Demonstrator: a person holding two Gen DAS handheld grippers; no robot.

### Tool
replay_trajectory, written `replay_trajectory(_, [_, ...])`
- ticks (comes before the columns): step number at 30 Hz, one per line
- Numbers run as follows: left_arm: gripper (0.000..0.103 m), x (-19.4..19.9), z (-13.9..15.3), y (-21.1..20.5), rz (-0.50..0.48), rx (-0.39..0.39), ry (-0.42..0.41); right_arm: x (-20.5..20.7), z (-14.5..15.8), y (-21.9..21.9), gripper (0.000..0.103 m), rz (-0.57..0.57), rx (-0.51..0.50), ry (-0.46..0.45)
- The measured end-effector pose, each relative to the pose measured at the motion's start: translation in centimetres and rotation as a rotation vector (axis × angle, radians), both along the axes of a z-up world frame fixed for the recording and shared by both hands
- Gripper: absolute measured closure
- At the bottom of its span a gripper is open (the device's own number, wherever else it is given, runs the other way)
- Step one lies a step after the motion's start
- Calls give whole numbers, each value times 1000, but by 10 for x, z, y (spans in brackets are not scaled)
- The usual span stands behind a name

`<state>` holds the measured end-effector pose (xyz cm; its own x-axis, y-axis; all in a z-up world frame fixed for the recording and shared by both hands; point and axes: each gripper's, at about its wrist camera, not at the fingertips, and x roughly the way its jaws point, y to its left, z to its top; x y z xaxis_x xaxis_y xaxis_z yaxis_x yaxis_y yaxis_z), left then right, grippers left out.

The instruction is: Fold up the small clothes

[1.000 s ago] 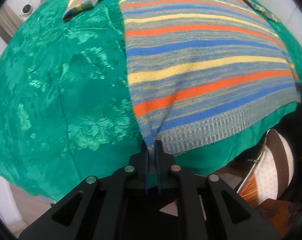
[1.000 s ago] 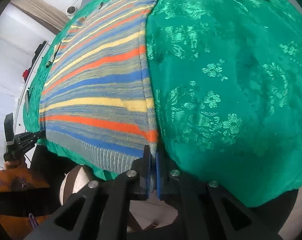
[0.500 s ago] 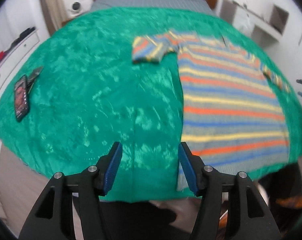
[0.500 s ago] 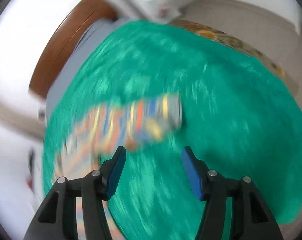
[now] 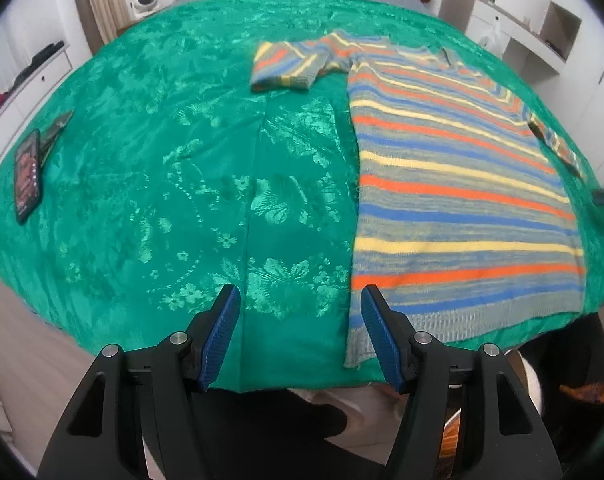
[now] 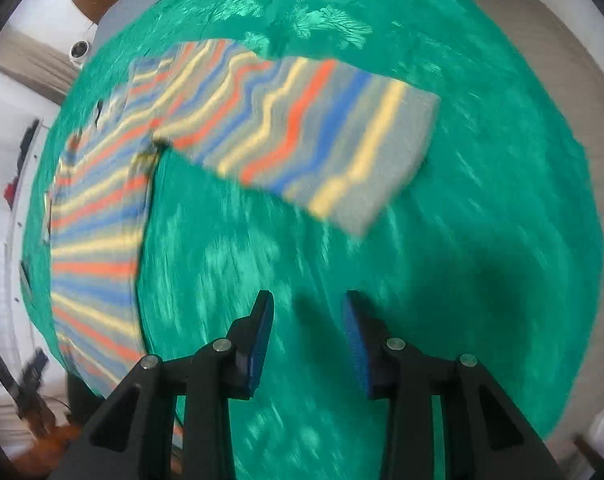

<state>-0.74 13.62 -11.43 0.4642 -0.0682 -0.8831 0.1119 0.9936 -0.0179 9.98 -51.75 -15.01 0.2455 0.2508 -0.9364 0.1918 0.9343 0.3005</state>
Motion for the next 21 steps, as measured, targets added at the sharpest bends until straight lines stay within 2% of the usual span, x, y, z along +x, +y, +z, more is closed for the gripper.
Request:
replay_trajectory(1, [38,3,0,-2,-3,-5,3,-4,4,-6,65,-35,7,-25])
replay_trajectory(3, [38,11,5,-9,-12,-8,-7,-6,14,-29,49,-163,55,-119])
replay_trajectory(4, [38,13,8,-13,-15,-7,-19,-5,18,-43,46,-249,79,-180])
replay_trajectory(6, [37,15,21,-21,-22,-12,-60,3,15,-66,44,-386,117,-247])
replay_trajectory(9, [27,10,34,-28,-31,-12,-109,29,-16,-81,47,-498,180,-195])
replay_trajectory(10, [25,8,36,-29,-31,-4,-115,38,-30,-81,52,-511,217,-165])
replay_trajectory(11, [25,6,36,-29,-33,6,-117,43,-40,-80,69,-514,249,-147])
replay_trajectory(12, [25,2,35,-28,-36,28,-116,44,-42,-80,97,-508,261,-142])
replay_trajectory(13, [25,0,33,-27,-36,44,-113,46,-39,-76,101,-483,262,-149])
replay_trajectory(14, [25,-2,31,-26,-36,63,-109,44,-28,-75,101,-474,203,-182])
replay_trajectory(16, [25,-6,25,-23,-37,82,-91,39,1,-71,101,-431,-45,-243])
replay_trajectory(17, [25,-5,21,-21,-39,83,-79,35,8,-71,101,-421,-130,-249])
replay_trajectory(21, [25,9,10,-24,-44,90,-49,28,-18,-80,102,-421,-207,-151])
